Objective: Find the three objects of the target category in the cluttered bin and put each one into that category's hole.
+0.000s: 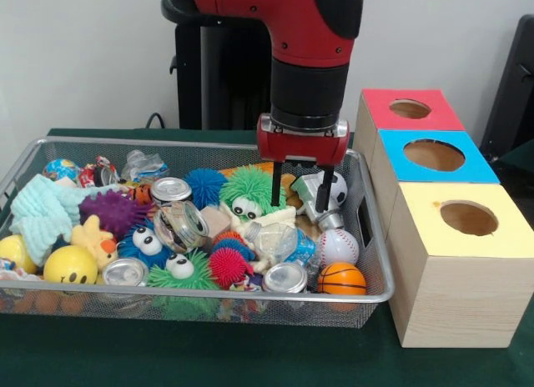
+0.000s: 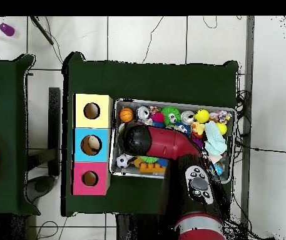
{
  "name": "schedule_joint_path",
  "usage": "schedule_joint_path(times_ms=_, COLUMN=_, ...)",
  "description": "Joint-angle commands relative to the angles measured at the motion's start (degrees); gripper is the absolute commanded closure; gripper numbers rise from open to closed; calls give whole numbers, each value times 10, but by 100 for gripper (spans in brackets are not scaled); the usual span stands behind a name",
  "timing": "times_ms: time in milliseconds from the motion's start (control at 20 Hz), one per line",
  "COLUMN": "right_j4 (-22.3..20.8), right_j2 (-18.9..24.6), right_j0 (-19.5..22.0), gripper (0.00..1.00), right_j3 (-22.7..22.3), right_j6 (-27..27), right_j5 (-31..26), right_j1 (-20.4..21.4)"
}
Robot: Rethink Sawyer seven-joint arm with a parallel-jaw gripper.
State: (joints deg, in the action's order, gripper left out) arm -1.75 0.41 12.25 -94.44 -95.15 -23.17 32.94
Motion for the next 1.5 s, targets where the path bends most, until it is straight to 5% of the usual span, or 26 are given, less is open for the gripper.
schedule_joint_path(times_ms=50, right_j4=-38, right_j2=47, right_j0=23, gripper=0, right_j3=26, right_j6=-15, right_j5=36, right_j1=-39)
schedule_joint_path(times_ms=1500, right_j4=-88, right_j2=83, right_j0=57, gripper=0, right_j3=18, right_j6=-15, right_j5=77, right_j1=-47)
